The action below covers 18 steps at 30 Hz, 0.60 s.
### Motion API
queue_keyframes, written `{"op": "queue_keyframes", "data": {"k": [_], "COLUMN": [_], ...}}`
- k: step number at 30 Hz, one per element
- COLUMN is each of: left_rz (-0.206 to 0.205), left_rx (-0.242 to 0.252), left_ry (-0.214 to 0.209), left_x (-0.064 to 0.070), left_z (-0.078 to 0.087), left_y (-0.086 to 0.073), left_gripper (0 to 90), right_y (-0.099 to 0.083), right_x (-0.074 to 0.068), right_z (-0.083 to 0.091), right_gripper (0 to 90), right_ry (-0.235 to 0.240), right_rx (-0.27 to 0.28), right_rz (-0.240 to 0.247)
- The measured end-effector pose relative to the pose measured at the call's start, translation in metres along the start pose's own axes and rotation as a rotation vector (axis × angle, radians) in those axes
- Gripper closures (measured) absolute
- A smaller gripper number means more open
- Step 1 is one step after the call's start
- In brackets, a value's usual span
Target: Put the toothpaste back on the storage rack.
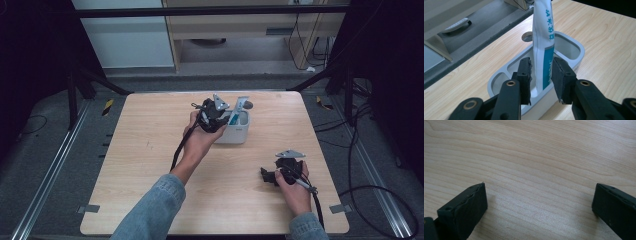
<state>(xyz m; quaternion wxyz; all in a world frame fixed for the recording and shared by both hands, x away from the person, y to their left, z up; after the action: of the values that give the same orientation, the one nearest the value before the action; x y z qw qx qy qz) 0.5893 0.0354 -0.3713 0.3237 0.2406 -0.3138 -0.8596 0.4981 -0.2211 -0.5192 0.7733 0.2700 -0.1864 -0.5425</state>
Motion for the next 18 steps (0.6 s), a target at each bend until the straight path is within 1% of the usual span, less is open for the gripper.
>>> {"op": "queue_keyframes", "data": {"k": [1,3,4,6,7,11,12,13,14,15,16,18], "left_rz": [-0.008,-0.011,-0.012,-0.015,-0.021,-0.025,-0.033,-0.032,-0.040,-0.040,-0.036,-0.033], "left_rx": [-0.001,-0.001,0.001,-0.001,-0.003,-0.017,-0.028,-0.022,-0.029,-0.029,-0.026,-0.032], "left_ry": [0.000,-0.008,-0.012,-0.017,-0.025,-0.041,-0.049,-0.054,-0.059,-0.059,-0.062,-0.078], "left_x": [0.001,0.002,0.003,0.003,0.005,0.009,0.010,0.011,0.012,0.012,0.012,0.014], "left_z": [0.003,0.005,0.006,0.007,0.009,0.012,0.013,0.013,0.014,0.014,0.014,0.016], "left_y": [-0.001,-0.001,-0.001,-0.001,-0.001,0.000,0.000,0.000,0.001,0.001,0.001,0.000], "left_gripper": [66.7,65.3,64.7,62.6,60.8,52.1,49.9,47.8,45.6,42.4,42.4,38.1], "right_y": [0.000,0.000,0.000,0.000,0.000,0.000,0.000,0.000,0.000,0.000,0.000,0.000], "right_x": [0.000,0.000,0.001,0.000,0.000,0.000,0.000,0.000,0.000,0.000,0.000,0.000], "right_z": [0.000,0.000,0.000,0.000,0.000,0.000,0.000,0.000,0.000,0.000,0.000,0.000], "right_gripper": [0.4,0.4,0.4,0.4,0.3,0.4,0.4,0.4,0.4,0.4,0.4,0.4], "right_ry": [0.000,-0.002,-0.005,-0.003,-0.002,-0.002,-0.003,-0.003,-0.003,-0.003,-0.003,-0.003], "right_rx": [-0.001,0.001,-0.003,0.000,0.001,0.001,-0.001,-0.001,-0.001,-0.001,-0.001,-0.001], "right_rz": [-0.001,0.002,0.011,0.005,0.002,0.003,0.003,0.004,0.004,0.004,0.003,0.003]}}
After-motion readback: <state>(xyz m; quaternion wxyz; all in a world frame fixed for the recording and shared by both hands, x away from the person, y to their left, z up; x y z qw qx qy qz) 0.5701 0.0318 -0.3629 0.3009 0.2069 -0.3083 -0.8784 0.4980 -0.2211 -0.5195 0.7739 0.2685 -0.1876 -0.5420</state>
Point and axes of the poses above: each handheld gripper's, and its own axes: z roughly backward along the jaws, y roughly out of its top, x roughly to its right, the point moved 1 cm from there along -z, roughly forward along the jaws, and after that the axes turned 8 degrees about -x, right-handed, at the moved point
